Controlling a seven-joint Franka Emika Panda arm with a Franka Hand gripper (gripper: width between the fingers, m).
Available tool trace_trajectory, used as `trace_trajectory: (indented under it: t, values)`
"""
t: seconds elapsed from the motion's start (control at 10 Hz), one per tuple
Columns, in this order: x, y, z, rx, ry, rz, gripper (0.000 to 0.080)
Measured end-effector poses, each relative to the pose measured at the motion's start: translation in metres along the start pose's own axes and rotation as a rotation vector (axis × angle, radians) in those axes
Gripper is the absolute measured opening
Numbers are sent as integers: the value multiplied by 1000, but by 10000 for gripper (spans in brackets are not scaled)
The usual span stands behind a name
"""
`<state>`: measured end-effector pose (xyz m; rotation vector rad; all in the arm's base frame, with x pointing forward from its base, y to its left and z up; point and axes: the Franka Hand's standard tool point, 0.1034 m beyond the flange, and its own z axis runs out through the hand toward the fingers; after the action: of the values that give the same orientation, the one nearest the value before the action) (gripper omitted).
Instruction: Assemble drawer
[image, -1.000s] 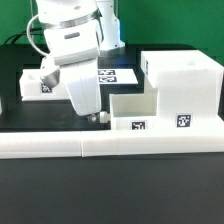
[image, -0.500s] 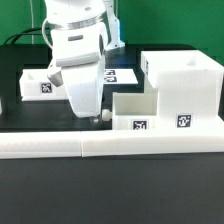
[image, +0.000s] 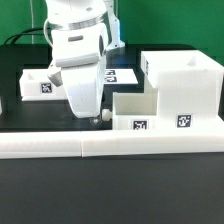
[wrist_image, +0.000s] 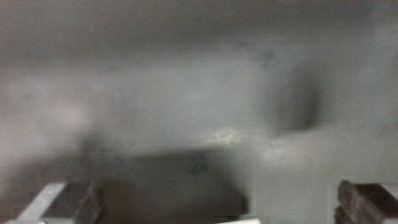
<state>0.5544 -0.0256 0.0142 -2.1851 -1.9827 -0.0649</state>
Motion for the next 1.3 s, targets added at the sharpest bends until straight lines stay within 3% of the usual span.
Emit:
trace_trajectory:
  t: [0.3,1.3]
  values:
    - [-4,1,1,0,-20,-121,649]
    - [0,1,5,5,-41,-55,649]
